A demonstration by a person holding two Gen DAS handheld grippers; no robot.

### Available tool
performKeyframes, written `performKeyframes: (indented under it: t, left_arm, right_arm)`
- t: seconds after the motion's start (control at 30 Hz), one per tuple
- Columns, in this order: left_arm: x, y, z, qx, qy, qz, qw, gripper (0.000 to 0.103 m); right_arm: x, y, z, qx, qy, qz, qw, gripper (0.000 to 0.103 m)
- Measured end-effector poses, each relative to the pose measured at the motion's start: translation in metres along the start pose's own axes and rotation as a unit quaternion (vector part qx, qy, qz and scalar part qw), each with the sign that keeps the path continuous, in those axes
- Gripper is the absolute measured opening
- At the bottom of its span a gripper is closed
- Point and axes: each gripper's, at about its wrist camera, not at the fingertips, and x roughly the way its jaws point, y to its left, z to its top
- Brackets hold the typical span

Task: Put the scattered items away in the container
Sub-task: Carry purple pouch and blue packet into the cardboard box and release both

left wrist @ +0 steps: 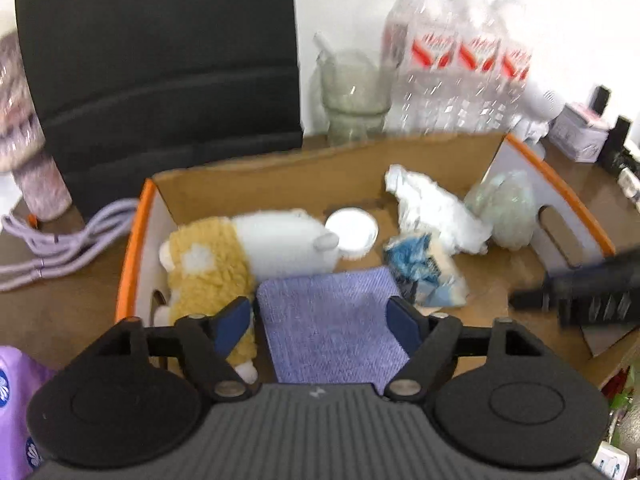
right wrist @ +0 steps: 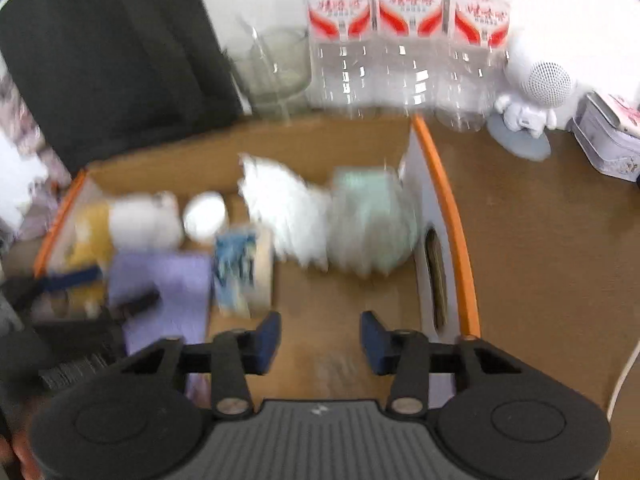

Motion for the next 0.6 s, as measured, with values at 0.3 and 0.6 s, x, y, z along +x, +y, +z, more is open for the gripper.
performKeyframes:
  t: [0.3,0.6]
  left_arm:
    - [-0.059,0.023,0.003,-0.04,-0.055,0.024,0.9974,0.091]
    - [-0.093,0.027,-0.018,-0.046,0.001,0.029,0.9985,0.095]
  right_arm:
    - [-0.019,0.007,-0.039,-0.003,0.029,-0.012,0.999,0.044]
    - [-0.085,0.022,-0.03,0.016,-0.024,0.009,1.0,0.065]
